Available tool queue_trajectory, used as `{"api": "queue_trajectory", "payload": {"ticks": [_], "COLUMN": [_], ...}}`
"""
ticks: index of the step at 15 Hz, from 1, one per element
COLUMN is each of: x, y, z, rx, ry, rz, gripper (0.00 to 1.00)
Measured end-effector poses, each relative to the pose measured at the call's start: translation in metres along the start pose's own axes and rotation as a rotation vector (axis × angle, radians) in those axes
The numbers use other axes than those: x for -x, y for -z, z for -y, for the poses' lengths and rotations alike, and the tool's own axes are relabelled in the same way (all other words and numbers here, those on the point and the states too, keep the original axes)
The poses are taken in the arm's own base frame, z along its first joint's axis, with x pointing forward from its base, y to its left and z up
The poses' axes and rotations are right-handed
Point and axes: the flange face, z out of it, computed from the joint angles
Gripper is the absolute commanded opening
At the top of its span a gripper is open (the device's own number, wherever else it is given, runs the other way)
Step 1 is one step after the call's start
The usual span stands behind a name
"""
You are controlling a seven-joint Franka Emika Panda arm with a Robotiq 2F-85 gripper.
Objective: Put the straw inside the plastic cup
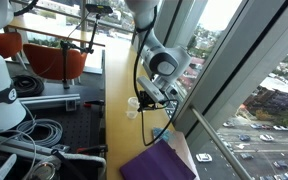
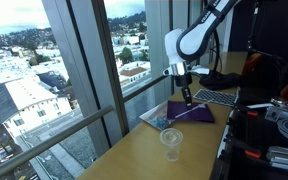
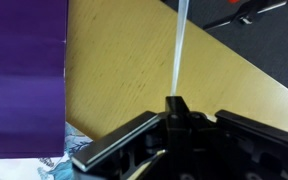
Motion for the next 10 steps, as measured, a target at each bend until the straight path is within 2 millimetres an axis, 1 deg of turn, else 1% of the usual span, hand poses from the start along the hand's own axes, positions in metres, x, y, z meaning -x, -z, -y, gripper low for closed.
{"api": "queue_trajectory", "payload": {"ticks": [4, 7, 9, 10], "x": [-0.007, -0.019, -0.027, -0.03], "y": [0.039, 0.083, 0.116, 0.13], "z": [0.014, 0.018, 0.015, 0.012], "rx": [-0.184, -0.333, -0.427, -0.468], "ry": [-0.023, -0.051, -0.087, -0.113], "rz": [0.099, 0.129, 0.138, 0.141], "gripper": [0.0, 0.0, 0.0, 0.0]}}
